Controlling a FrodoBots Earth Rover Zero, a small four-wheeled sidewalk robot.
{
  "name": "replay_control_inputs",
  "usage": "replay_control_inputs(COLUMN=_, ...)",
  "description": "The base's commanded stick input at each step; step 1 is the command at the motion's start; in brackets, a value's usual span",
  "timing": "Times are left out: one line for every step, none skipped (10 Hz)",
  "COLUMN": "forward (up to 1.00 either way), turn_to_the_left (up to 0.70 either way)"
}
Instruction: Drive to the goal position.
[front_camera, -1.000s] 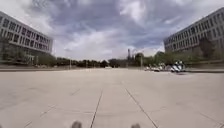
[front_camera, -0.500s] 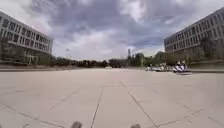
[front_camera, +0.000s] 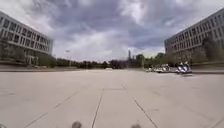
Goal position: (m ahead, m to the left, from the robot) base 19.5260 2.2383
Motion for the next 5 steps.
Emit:
replay_control_inputs(forward=0.7, turn_to_the_left=0.02)
replay_control_inputs(forward=0.7, turn_to_the_left=0.02)
replay_control_inputs(forward=0.7, turn_to_the_left=0.02)
replay_control_inputs(forward=0.7, turn_to_the_left=0.02)
replay_control_inputs(forward=0.7, turn_to_the_left=0.02)
